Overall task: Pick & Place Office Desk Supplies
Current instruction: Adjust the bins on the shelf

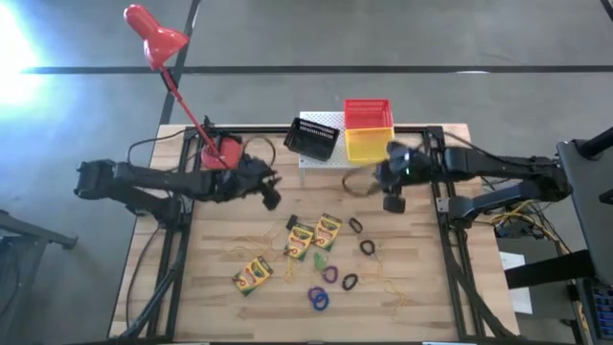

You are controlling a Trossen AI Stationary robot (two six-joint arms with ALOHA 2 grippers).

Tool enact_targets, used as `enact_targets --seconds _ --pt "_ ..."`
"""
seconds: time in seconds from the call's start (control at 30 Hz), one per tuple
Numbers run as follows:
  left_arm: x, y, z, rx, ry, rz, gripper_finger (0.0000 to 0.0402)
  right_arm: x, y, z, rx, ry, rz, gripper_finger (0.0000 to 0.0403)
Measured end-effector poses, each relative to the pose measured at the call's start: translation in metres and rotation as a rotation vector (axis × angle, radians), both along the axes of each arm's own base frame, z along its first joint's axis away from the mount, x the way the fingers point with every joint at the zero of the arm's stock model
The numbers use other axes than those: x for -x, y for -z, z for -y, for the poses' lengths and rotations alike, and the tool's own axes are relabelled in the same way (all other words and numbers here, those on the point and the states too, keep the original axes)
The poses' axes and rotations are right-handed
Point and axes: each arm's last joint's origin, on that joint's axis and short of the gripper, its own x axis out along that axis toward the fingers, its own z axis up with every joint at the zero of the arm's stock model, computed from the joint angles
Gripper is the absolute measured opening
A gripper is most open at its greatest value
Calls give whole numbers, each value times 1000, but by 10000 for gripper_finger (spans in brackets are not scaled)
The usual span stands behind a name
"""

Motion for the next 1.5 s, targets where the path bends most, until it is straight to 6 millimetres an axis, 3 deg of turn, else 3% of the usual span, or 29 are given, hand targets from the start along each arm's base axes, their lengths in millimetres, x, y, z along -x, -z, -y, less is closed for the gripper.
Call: enact_targets --seconds 0.23,0.47,0.63,1.03,1.3,1.5 --pt "11 1 -62 -12 -111 5 118 -18 22 -56 74 -45 112 100" --pt "-1 9 -86 -99 -109 61 118 -26 49 -69 98 26 138 87" --pt "-12 10 -85 -91 -52 113 118 -31 59 -70 86 35 134 78" --pt "-23 5 -52 -77 96 144 118 -32 62 -70 81 35 144 68" --pt "-17 -4 -45 -25 67 175 118 -37 63 -72 64 40 182 68" --pt "-15 -2 -55 -40 41 166 118 -54 63 -72 57 -11 256 68"
